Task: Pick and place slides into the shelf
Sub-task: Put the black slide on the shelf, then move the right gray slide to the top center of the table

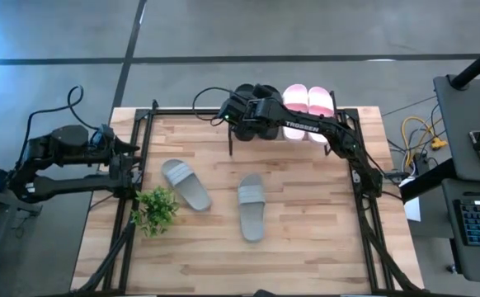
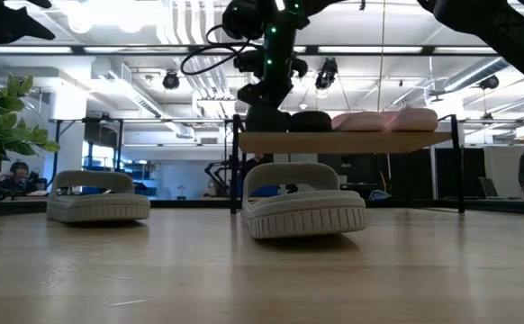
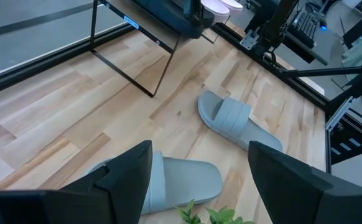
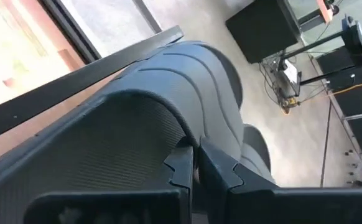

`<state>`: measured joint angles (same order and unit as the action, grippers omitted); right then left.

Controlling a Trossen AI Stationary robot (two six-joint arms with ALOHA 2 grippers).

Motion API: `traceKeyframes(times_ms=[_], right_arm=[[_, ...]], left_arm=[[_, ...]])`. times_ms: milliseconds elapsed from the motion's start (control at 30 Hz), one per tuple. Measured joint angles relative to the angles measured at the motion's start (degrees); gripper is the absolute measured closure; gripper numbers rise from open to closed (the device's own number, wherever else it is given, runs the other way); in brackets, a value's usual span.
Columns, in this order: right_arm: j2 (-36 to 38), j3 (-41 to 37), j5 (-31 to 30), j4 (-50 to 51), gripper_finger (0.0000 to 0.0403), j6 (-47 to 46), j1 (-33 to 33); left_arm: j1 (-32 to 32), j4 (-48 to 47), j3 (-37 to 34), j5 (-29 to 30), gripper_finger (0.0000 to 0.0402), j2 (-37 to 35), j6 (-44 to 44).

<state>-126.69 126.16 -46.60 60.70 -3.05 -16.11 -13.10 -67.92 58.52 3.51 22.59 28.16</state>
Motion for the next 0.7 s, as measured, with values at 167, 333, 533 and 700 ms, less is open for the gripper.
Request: traceKeyframes(times_ms=[167,333,533,700], right_arm=[[-0.05,-1.64,0.81,-0.22,0.0393,0.02,0.02],[-0.11,-2.19,2.25,-0.18,0.0375,0.00,0.01],[-0.11,-1.88,2.73,-0.58,0.0333,-1.26,0.00],[0.05,-0.95,3.16,-1.35,0.0304,-1.32,0.06]], left_arm=[[0.00,0.01,-0.02,0.00,0.0152,0.00,0.00],[0.00,0.02,-0.02,0.02,0.0152,0.00,0.00],[0.00,0.04,-0.02,0.02,0.0152,-0.01,0.00],[0.00,0.04,-0.02,0.04,0.0152,-0.02,-0.02]])
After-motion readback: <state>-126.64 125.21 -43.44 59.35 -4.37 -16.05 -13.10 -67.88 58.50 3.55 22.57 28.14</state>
